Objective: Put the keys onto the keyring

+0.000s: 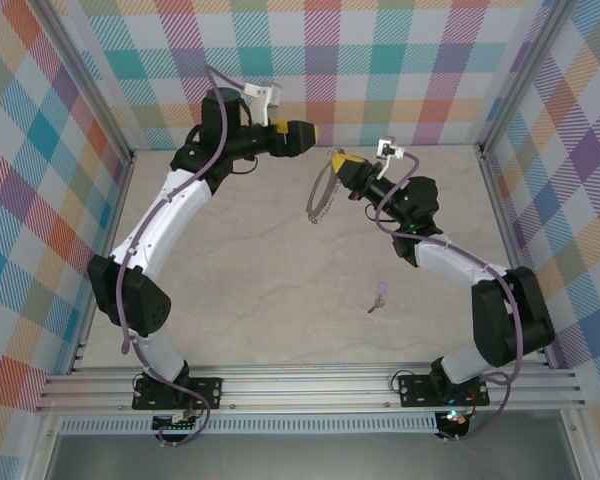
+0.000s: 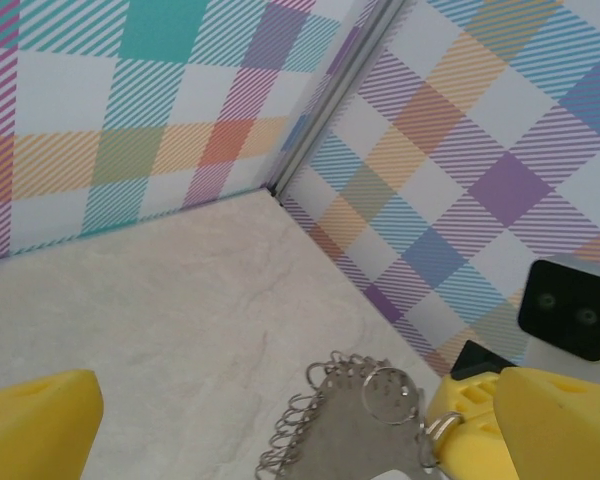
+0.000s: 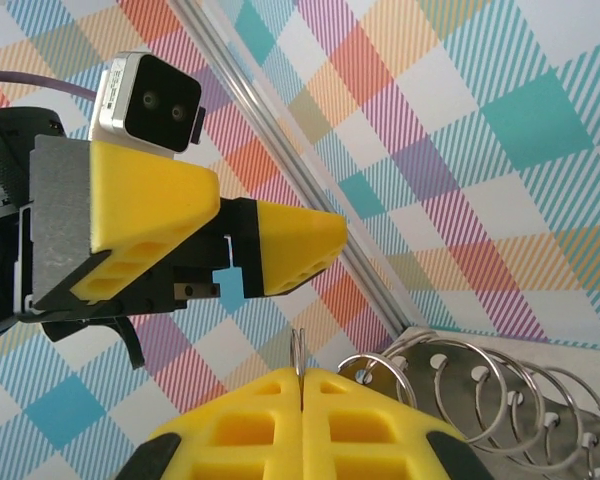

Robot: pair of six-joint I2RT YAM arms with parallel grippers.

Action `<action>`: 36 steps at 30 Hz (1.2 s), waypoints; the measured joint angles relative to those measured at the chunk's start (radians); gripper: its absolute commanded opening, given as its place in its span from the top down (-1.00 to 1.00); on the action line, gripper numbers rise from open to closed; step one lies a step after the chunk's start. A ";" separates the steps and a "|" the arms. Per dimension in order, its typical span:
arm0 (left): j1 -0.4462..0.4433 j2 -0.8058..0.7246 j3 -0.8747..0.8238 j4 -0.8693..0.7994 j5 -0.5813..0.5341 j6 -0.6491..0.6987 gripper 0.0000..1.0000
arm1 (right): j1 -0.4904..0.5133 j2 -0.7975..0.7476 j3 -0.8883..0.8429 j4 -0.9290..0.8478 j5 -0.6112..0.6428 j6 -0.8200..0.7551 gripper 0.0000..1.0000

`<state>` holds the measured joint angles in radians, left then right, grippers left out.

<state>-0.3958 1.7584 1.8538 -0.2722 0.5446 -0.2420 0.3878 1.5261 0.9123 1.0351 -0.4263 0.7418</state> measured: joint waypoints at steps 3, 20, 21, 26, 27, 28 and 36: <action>0.004 -0.005 -0.041 0.063 0.015 -0.028 -1.00 | 0.000 0.035 0.000 0.066 0.000 0.022 1.00; 0.006 -0.116 -0.267 0.350 0.145 -0.220 0.05 | -0.022 0.093 0.119 0.245 -0.048 0.163 1.00; 0.006 -0.124 -0.272 0.362 0.150 -0.225 0.11 | -0.023 0.096 0.122 0.246 -0.052 0.171 1.00; 0.004 -0.147 -0.279 0.431 0.187 -0.263 0.20 | -0.028 0.108 0.138 0.247 -0.077 0.224 1.00; 0.000 -0.148 -0.279 0.437 0.196 -0.264 0.18 | -0.028 0.111 0.143 0.246 -0.081 0.232 1.00; -0.003 -0.148 -0.279 0.438 0.201 -0.265 0.16 | -0.028 0.112 0.146 0.247 -0.083 0.239 1.00; -0.049 -0.145 -0.232 0.402 0.227 -0.250 0.02 | -0.028 0.119 0.148 0.251 -0.087 0.280 1.00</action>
<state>-0.4446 1.6135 1.6218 0.1303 0.7712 -0.4923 0.3595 1.6451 1.0603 1.2861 -0.5137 1.0218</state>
